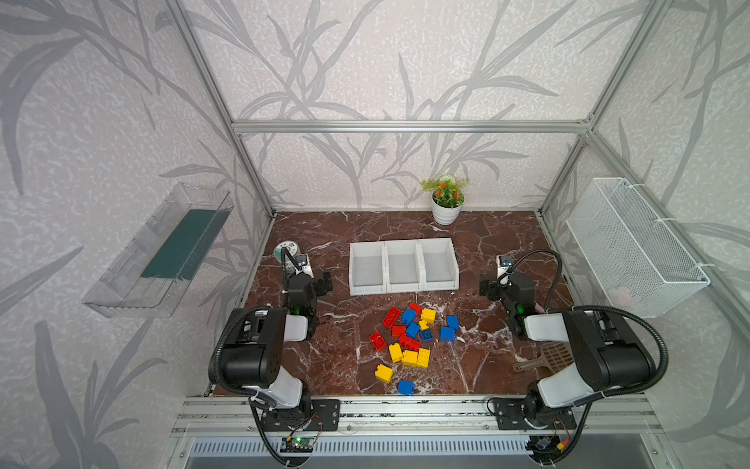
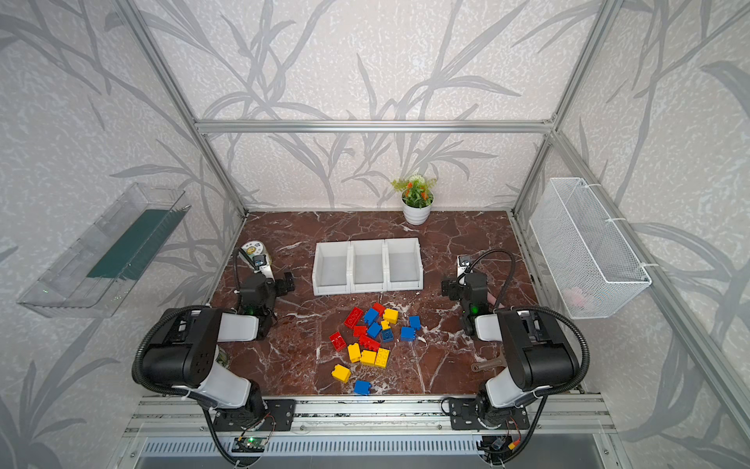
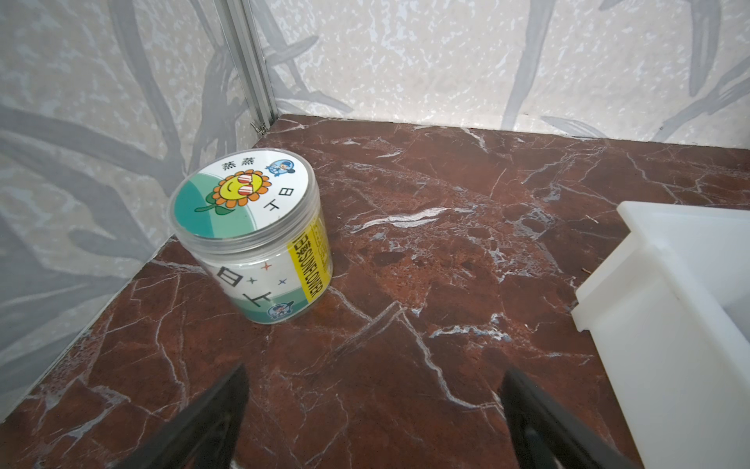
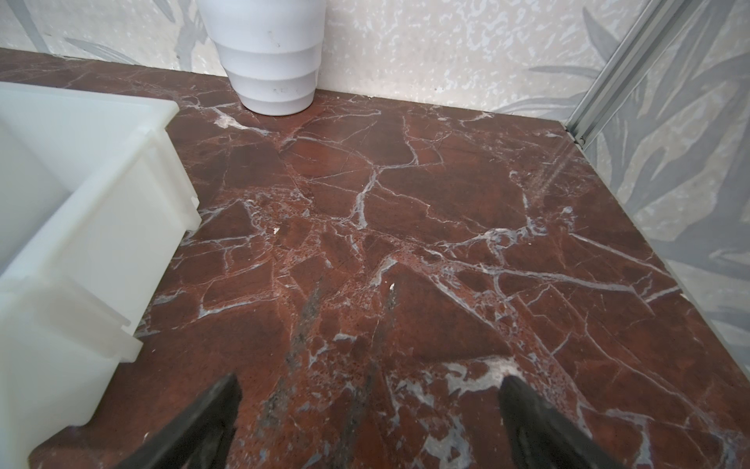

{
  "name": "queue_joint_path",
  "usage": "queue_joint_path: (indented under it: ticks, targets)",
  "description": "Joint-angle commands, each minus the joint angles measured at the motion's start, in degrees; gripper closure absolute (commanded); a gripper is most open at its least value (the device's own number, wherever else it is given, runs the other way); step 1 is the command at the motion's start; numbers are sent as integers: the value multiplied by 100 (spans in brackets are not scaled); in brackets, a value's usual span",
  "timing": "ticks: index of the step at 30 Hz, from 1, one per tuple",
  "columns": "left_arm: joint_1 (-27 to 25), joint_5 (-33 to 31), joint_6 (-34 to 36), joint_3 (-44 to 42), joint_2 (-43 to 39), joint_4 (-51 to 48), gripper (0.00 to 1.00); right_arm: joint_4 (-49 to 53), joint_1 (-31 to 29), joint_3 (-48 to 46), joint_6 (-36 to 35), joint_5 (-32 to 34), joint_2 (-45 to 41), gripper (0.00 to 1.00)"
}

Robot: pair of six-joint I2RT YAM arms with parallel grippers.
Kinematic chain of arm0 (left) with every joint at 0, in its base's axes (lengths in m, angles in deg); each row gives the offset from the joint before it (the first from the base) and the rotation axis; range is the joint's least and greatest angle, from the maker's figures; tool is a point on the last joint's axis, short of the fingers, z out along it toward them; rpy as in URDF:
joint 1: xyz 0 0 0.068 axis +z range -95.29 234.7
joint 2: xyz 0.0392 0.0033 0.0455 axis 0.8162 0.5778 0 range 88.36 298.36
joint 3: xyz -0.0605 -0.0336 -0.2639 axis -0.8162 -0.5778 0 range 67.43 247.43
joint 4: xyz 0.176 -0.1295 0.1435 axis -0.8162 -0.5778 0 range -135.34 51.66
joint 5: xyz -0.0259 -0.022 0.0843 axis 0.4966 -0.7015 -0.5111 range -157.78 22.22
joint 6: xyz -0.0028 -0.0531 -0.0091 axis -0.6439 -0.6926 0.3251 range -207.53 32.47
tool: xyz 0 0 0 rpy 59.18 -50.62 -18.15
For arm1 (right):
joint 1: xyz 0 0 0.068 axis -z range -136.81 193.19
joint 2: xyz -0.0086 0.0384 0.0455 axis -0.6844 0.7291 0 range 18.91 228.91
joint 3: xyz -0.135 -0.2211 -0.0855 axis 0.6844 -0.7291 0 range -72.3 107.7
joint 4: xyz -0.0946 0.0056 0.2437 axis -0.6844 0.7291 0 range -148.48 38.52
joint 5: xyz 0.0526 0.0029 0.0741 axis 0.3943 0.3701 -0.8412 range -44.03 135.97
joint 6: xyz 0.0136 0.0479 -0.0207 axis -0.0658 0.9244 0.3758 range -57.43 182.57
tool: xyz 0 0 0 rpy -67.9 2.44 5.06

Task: Sort the legos into containers by color

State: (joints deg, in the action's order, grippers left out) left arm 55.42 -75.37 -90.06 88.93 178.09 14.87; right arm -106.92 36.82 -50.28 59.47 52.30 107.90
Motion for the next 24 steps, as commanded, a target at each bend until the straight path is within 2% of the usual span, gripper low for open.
queue_joint_path:
  ticks: [1,6,9,11,12,13,15,19,24]
  targets:
    - [34,-11,77,33,22,58,1,-68,-5,101,-8,0,-44,1]
    - [34,-16,77,36,27,63,1,-60,-8,91,-27,8,-55,1]
    - [-84,-453,86,86,-342,-244,1,-184,-28,17,-4,265,-284,1]
    - [-205,-522,84,411,-1045,-1493,1,938,-127,247,-141,126,-939,1]
    - [-228,-482,-96,708,-1388,-2431,1,1861,-225,519,-218,-14,-1326,1]
    - [-226,-237,-156,991,-1701,-3268,1,2827,-373,859,-264,-39,-1652,1]
    - [-267,128,-367,1301,-2096,-4211,1,4375,-750,1528,-245,-83,-2012,1]
    - [-362,457,-873,1307,-2730,-4843,1,6346,-1690,2527,-31,-284,-1930,1]
    - [-548,846,-1343,1151,-3220,-5222,1,7327,-2673,3029,506,-634,-1413,0]
